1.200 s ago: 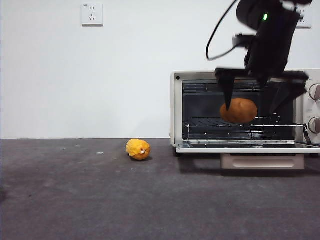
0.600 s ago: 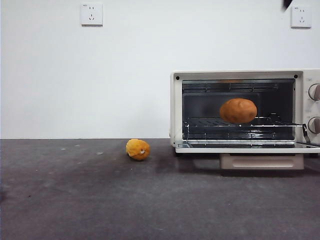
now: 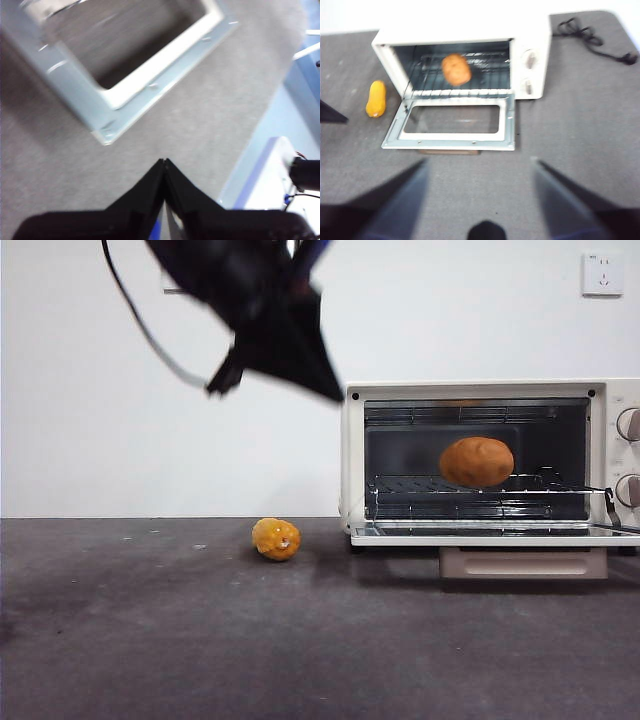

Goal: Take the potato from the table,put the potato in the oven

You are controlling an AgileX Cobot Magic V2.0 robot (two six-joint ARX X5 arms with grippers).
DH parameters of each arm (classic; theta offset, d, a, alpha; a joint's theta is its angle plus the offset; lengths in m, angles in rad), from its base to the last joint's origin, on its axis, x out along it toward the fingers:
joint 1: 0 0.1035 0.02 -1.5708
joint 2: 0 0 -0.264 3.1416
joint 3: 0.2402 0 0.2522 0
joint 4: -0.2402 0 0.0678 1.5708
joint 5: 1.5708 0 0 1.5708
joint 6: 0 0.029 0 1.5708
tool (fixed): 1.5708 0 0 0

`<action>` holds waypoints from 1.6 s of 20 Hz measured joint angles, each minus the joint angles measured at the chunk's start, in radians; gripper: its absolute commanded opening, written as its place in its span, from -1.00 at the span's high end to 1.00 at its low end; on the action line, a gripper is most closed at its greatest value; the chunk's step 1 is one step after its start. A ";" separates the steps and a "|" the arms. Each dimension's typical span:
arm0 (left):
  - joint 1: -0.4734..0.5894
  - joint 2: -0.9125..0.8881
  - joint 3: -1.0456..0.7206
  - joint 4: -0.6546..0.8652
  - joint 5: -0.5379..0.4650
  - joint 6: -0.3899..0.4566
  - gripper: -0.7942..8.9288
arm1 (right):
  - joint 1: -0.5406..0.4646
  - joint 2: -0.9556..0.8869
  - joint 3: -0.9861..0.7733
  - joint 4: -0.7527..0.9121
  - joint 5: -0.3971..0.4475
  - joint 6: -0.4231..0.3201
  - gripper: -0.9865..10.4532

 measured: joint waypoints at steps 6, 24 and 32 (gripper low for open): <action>0.046 0.175 0.000 0.008 0.047 -0.072 0.85 | 0.000 -0.041 0.001 -0.058 0.002 0.010 0.84; 0.047 0.282 0.000 0.180 0.095 -0.342 0.85 | 0.000 -0.041 0.001 -0.059 0.002 0.014 0.84; 0.040 0.329 0.000 0.188 0.101 -0.377 0.86 | 0.000 -0.041 0.001 -0.060 0.003 0.014 0.84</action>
